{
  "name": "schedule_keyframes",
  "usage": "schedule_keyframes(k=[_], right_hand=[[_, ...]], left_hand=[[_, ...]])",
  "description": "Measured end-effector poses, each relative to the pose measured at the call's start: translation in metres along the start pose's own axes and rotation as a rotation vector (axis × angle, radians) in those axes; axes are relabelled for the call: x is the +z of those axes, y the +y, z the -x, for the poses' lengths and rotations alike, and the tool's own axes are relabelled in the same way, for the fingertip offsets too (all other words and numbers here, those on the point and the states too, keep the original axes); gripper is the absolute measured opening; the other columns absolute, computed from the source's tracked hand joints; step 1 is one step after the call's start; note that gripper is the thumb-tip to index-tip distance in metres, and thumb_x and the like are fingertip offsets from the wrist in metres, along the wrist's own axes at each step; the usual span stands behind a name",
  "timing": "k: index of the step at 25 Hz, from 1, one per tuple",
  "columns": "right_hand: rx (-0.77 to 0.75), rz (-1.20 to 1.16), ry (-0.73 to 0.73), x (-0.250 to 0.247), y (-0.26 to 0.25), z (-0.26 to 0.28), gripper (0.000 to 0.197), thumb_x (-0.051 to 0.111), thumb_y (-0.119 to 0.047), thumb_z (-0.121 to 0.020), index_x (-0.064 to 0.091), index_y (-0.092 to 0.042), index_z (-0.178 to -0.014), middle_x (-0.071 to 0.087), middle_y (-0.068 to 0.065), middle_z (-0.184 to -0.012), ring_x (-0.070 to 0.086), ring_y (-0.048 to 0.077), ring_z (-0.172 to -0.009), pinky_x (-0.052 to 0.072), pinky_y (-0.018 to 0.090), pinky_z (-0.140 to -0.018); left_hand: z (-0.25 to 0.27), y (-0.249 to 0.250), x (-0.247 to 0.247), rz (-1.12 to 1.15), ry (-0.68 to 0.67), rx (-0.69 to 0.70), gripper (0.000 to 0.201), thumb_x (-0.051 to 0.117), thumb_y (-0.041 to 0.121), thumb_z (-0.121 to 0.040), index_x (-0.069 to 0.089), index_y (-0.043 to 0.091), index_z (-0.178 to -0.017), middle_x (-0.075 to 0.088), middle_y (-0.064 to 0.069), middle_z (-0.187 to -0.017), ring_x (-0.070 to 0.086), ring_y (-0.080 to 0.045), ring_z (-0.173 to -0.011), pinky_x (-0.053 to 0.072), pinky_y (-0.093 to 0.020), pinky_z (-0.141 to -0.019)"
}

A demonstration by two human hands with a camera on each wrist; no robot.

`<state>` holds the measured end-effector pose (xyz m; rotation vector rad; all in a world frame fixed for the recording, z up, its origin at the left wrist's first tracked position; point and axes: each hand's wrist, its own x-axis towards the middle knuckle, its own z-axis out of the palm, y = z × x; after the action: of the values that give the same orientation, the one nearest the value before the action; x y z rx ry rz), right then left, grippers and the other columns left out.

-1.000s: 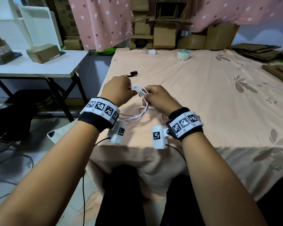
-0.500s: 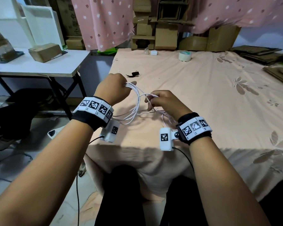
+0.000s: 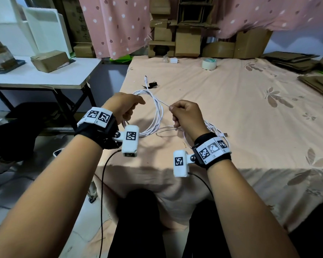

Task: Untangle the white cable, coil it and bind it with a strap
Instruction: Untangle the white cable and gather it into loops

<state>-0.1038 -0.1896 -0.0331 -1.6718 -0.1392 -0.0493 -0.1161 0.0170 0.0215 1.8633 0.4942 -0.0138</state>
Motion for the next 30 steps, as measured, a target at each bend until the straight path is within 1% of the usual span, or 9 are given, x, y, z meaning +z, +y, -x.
schedule_keyframes(k=[4,8,14,17,18,21,23,25,30], right_hand=[[0.026,-0.029,-0.126,0.008,-0.004,0.003,0.049,0.067,-0.055,-0.085,0.07,-0.01,-0.104,0.062,-0.003,-0.081,0.051,0.013,-0.062,0.041,0.026,-0.059],[0.007,0.17,-0.105,0.019,0.006,-0.004,0.067,0.078,-0.055,-0.066,0.067,-0.014,-0.117,0.071,0.001,-0.108,0.066,0.016,-0.099,0.051,0.034,-0.088],[0.034,0.123,-0.146,0.013,0.005,-0.004,0.024,0.071,-0.032,-0.089,0.073,-0.009,-0.081,0.067,0.005,-0.076,0.058,0.019,-0.069,0.045,0.032,-0.073],[0.044,0.102,-0.023,0.018,0.004,-0.004,0.039,0.065,-0.038,-0.085,0.057,-0.02,-0.052,0.053,-0.002,-0.055,0.047,0.02,-0.06,0.037,0.035,-0.068],[0.027,0.15,-0.016,0.019,0.003,-0.005,0.04,0.064,-0.04,-0.084,0.052,-0.021,-0.05,0.049,-0.002,-0.054,0.045,0.019,-0.06,0.036,0.035,-0.067],[-0.021,0.285,-0.125,0.018,-0.002,-0.001,0.04,0.062,-0.024,-0.092,0.052,-0.021,-0.053,0.049,-0.007,-0.05,0.048,0.014,-0.051,0.035,0.031,-0.061],[-0.025,0.23,-0.204,0.015,-0.005,0.002,0.035,0.061,-0.008,-0.093,0.056,-0.018,-0.059,0.052,-0.01,-0.048,0.05,0.004,-0.046,0.039,0.024,-0.056],[-0.027,0.167,-0.24,0.011,-0.008,0.008,0.031,0.063,-0.006,-0.091,0.056,-0.01,-0.061,0.051,-0.006,-0.049,0.048,0.006,-0.047,0.038,0.017,-0.054],[0.06,-0.005,-0.358,-0.01,-0.009,0.012,0.011,0.063,-0.01,-0.078,0.065,-0.008,-0.067,0.056,0.012,-0.062,0.05,0.02,-0.059,0.037,0.033,-0.065]], left_hand=[[0.003,0.001,0.011,0.117,0.082,0.04,0.027,0.069,0.014,-0.084,0.044,0.015,-0.073,0.036,-0.003,-0.063,0.028,-0.017,-0.044,0.024,-0.021,-0.044],[0.012,0.001,0.025,0.212,0.004,0.075,0.026,0.063,0.009,-0.086,0.046,0.015,-0.068,0.036,-0.001,-0.058,0.027,-0.017,-0.045,0.023,-0.023,-0.046],[0.008,-0.005,0.025,0.295,-0.081,0.081,0.029,0.058,0.008,-0.082,0.037,0.02,-0.065,0.029,0.002,-0.055,0.02,-0.018,-0.049,0.019,-0.026,-0.048],[0.008,-0.007,0.032,0.003,0.111,0.226,0.021,0.074,0.011,-0.077,0.058,0.009,-0.092,0.056,-0.009,-0.083,0.05,-0.025,-0.069,0.046,-0.033,-0.065],[0.006,-0.009,0.036,-0.239,0.195,0.34,0.048,0.076,0.012,-0.074,0.055,0.006,-0.117,0.058,-0.013,-0.106,0.055,-0.029,-0.092,0.048,-0.037,-0.083],[0.008,-0.005,0.049,-0.936,0.192,0.793,0.093,0.074,0.015,-0.072,0.029,0.009,-0.152,0.045,-0.018,-0.145,0.039,-0.034,-0.138,0.025,-0.047,-0.117],[0.012,0.003,0.055,-1.026,-0.058,0.805,0.06,0.068,0.02,-0.079,0.052,0.014,-0.137,0.065,-0.011,-0.123,0.056,-0.031,-0.123,0.038,-0.043,-0.108],[0.013,0.001,0.055,-1.039,-0.121,0.697,0.017,0.064,0.03,-0.084,0.065,0.014,-0.088,0.067,-0.009,-0.084,0.066,-0.034,-0.091,0.051,-0.036,-0.074],[0.005,-0.008,0.032,-0.977,0.218,0.656,0.045,0.058,0.038,-0.091,0.043,0.011,-0.058,0.048,-0.006,-0.061,0.053,-0.038,-0.067,0.035,-0.032,-0.056]])
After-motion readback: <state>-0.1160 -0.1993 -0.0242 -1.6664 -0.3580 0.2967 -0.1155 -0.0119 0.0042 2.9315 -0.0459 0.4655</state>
